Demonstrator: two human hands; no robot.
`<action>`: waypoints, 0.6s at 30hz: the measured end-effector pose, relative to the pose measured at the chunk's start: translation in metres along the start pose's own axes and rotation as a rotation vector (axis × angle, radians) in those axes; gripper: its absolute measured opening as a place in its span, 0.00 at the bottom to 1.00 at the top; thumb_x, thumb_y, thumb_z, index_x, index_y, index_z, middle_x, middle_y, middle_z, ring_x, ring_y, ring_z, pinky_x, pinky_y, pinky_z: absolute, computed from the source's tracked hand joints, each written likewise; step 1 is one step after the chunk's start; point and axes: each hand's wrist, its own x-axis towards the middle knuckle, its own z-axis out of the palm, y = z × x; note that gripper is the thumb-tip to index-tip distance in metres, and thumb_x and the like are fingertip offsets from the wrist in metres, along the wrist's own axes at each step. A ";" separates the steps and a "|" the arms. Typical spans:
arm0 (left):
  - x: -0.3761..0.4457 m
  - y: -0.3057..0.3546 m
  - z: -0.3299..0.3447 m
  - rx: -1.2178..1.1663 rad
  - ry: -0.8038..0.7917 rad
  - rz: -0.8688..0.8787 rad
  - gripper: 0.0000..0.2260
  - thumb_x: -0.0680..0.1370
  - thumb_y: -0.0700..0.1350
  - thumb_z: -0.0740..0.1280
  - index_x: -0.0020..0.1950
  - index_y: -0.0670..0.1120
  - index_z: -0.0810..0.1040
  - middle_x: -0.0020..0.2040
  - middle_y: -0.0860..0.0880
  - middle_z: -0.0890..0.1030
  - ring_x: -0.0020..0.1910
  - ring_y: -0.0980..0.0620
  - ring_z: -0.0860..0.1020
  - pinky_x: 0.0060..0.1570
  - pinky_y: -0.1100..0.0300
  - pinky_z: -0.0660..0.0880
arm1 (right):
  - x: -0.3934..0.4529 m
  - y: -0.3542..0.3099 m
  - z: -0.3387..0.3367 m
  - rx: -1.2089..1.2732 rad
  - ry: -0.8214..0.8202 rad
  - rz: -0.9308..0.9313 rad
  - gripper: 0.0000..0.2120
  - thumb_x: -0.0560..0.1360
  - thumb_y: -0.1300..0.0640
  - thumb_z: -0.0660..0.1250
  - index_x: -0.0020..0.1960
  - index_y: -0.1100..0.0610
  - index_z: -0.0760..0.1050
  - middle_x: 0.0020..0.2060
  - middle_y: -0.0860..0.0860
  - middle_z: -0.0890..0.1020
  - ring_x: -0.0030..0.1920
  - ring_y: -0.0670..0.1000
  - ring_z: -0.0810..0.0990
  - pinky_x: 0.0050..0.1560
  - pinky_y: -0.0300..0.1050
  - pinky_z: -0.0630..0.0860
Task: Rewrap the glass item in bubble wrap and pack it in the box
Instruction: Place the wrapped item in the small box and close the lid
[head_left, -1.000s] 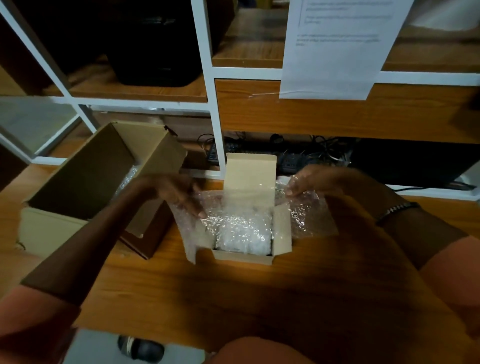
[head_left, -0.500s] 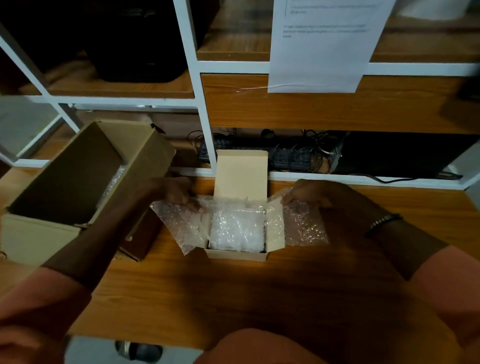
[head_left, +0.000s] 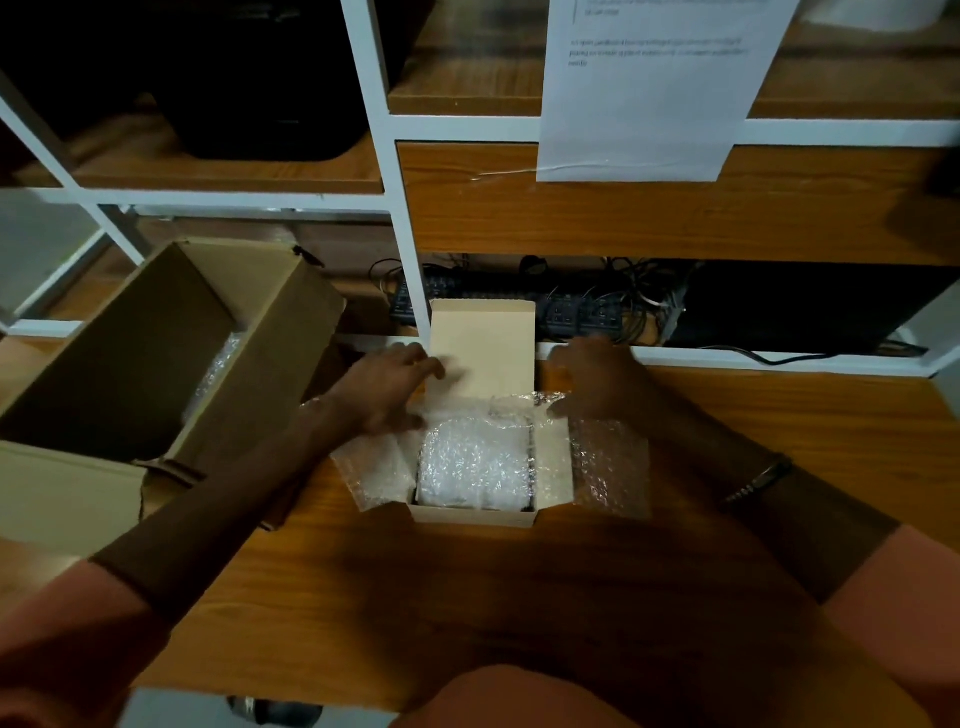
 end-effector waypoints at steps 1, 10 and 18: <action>-0.004 0.012 0.001 0.053 0.065 0.051 0.33 0.74 0.57 0.78 0.76 0.51 0.70 0.72 0.45 0.74 0.70 0.43 0.73 0.69 0.43 0.72 | 0.001 -0.006 0.006 0.047 -0.015 -0.080 0.30 0.72 0.45 0.80 0.69 0.52 0.77 0.64 0.55 0.79 0.67 0.59 0.75 0.62 0.52 0.73; -0.022 0.029 0.041 0.156 -0.080 0.075 0.36 0.78 0.55 0.74 0.83 0.51 0.63 0.79 0.44 0.67 0.79 0.42 0.65 0.77 0.41 0.65 | 0.016 -0.028 0.075 -0.185 -0.227 -0.211 0.53 0.64 0.41 0.84 0.81 0.50 0.62 0.70 0.54 0.73 0.70 0.57 0.71 0.68 0.54 0.68; -0.024 0.020 0.048 0.066 -0.282 -0.019 0.48 0.77 0.61 0.75 0.87 0.50 0.51 0.86 0.44 0.55 0.84 0.42 0.57 0.80 0.41 0.55 | 0.011 -0.021 0.074 -0.191 -0.237 -0.219 0.61 0.63 0.33 0.81 0.85 0.49 0.52 0.78 0.52 0.69 0.76 0.58 0.67 0.75 0.59 0.60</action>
